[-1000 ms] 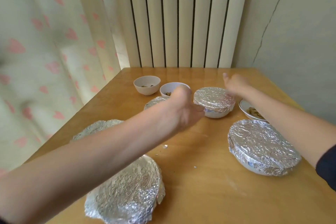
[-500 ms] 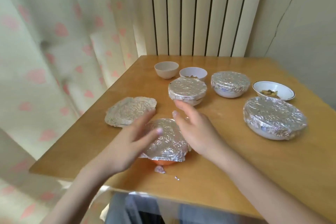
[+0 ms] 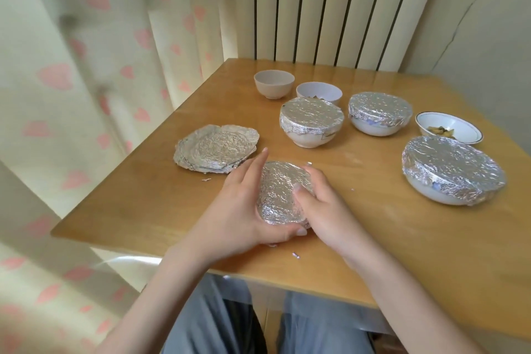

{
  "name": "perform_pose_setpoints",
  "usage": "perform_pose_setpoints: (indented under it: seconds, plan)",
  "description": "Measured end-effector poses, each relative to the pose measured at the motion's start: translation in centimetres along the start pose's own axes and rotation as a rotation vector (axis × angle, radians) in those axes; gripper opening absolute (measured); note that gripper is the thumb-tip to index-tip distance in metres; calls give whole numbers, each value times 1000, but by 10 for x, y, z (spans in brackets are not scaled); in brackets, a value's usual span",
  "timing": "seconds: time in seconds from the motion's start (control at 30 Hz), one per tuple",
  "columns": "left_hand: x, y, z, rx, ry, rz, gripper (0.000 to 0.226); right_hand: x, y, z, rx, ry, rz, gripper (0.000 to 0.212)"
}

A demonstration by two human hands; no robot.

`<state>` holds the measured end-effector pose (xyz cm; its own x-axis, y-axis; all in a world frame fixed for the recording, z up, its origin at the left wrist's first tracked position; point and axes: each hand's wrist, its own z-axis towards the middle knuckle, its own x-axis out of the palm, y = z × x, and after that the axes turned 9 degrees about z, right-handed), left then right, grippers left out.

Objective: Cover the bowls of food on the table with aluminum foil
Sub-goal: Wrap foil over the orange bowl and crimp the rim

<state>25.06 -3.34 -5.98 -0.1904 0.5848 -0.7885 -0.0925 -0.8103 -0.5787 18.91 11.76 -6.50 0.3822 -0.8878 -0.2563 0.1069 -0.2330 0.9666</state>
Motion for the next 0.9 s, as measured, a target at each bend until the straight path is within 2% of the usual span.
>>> perform_pose_setpoints:
  seconds: [0.2, 0.33, 0.47, 0.7, 0.9]
  plan:
    - [-2, -1, -2, 0, -2, -75, 146, -10, 9, 4, 58, 33, 104, 21]
    - [-12, 5, -8, -33, 3, -190, 143, -28, 31, 26, -45, -56, 38, 26]
    - [-6, 1, -5, -46, 2, -209, 142, -7, 28, 43, -34, 144, -78, 37]
    - [6, 4, 2, -51, -52, -143, 139, 1, 4, 55, -85, 86, -119, 40]
    - [24, -9, 27, -82, -144, -144, 138, -15, 18, 80, -61, 153, -173, 32]
